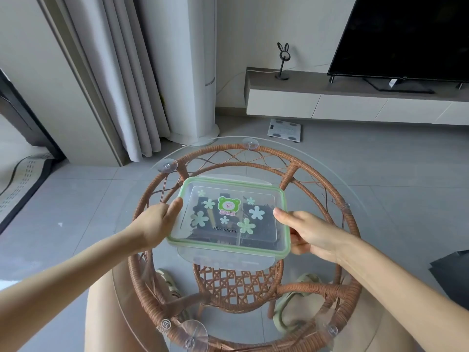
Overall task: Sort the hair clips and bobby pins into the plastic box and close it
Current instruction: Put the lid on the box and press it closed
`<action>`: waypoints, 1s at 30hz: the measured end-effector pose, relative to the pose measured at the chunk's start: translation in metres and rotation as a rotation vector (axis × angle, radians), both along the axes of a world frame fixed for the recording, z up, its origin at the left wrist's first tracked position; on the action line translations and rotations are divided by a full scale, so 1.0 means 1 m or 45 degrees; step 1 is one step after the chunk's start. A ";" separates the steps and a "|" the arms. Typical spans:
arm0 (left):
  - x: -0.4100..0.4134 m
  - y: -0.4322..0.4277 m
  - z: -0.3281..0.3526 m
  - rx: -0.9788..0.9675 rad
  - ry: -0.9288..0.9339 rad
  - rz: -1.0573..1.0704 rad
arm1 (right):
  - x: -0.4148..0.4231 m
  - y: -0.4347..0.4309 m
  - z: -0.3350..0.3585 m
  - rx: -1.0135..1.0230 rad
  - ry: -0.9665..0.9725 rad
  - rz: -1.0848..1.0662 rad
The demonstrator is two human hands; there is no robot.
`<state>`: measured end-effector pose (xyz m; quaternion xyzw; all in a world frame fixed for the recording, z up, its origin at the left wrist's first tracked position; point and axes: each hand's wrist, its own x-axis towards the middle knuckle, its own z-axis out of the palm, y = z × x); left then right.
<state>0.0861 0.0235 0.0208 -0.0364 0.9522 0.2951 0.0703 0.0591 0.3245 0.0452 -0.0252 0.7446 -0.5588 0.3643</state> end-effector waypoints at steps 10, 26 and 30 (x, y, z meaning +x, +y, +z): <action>-0.044 0.000 0.026 -0.390 0.132 -0.100 | 0.048 -0.027 0.007 0.393 0.047 -0.168; 0.040 0.042 0.021 -0.601 0.211 0.032 | -0.015 -0.035 0.010 1.107 1.306 0.287; 0.031 0.046 0.021 -0.425 0.051 0.029 | -0.017 -0.031 0.003 0.973 1.141 0.191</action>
